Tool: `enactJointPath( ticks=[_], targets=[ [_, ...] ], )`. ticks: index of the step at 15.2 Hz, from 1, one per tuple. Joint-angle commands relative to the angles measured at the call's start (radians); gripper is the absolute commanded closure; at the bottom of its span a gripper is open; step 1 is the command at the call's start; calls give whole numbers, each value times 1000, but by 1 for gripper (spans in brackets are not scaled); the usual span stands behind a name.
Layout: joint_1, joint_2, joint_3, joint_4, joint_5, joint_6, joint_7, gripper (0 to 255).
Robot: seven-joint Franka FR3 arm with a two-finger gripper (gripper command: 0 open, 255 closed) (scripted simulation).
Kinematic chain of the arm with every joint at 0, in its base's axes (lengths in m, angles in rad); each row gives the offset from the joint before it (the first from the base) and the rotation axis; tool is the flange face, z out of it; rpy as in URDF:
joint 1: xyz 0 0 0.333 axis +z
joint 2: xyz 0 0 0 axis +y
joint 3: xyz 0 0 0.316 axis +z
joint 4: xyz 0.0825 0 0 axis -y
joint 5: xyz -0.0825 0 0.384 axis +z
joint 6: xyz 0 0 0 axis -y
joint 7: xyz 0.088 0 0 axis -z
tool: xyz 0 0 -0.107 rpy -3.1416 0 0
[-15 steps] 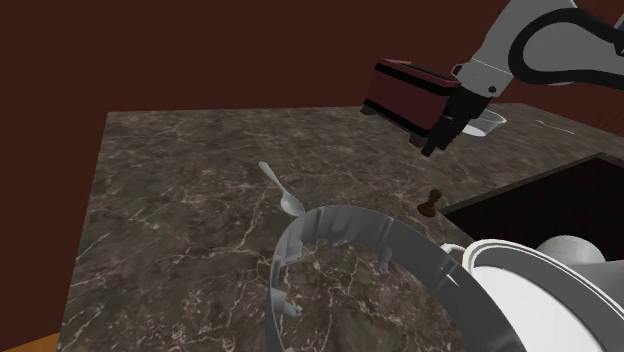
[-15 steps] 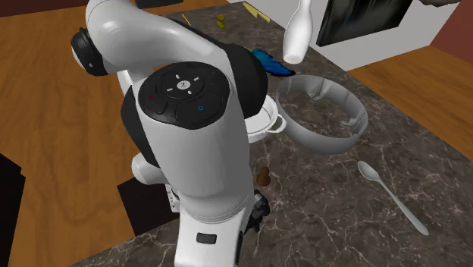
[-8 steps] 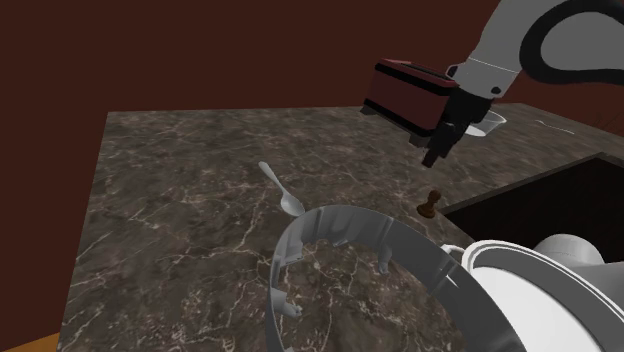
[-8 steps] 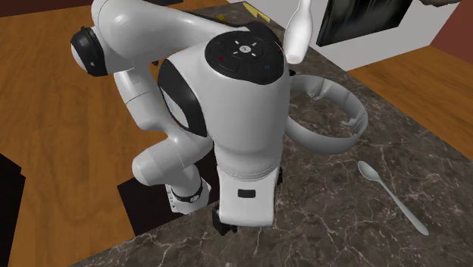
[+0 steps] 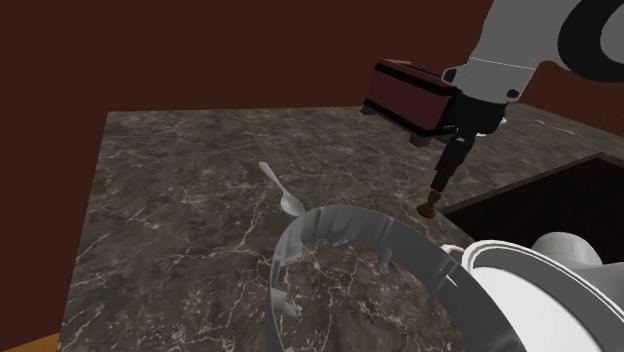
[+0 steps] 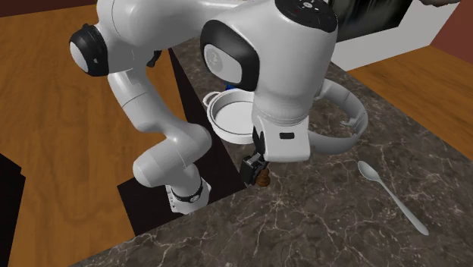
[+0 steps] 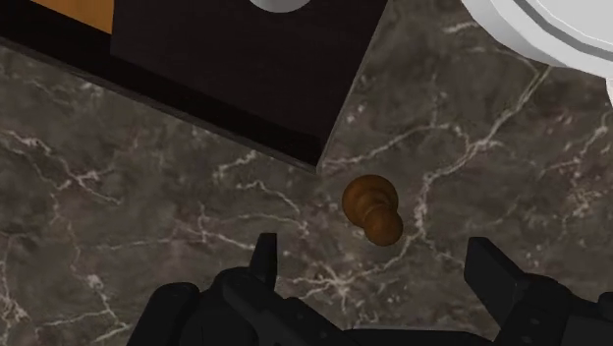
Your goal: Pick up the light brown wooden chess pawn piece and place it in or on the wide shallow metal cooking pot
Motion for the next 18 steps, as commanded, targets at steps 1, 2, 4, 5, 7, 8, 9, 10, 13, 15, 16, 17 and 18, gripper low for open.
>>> enactJointPath(
  ticks=[1,2,4,5,7,8,9,10,13,15,16,17,18],
  targets=[
    [12,-5,18,-7,15,-10,12,0],
    [13,-10,20,-24,16,2,11,0],
    [15,-21,23,-57,20,24,10,0],
    [16,-27,25,-74,22,35,9,0],
    [18,-37,28,-106,26,57,8,0],
    [19,-39,29,-115,27,64,7,0],
    [19,-39,29,-115,27,64,7,0],
    [19,-39,29,-115,27,64,7,0],
    [19,-39,29,-115,27,64,7,0],
    [19,-39,29,-115,27,64,7,0],
    [19,-39,29,-115,27,64,7,255],
    [19,-39,29,-115,27,64,7,255],
    [19,-39,29,-115,27,64,7,255]
  ],
)
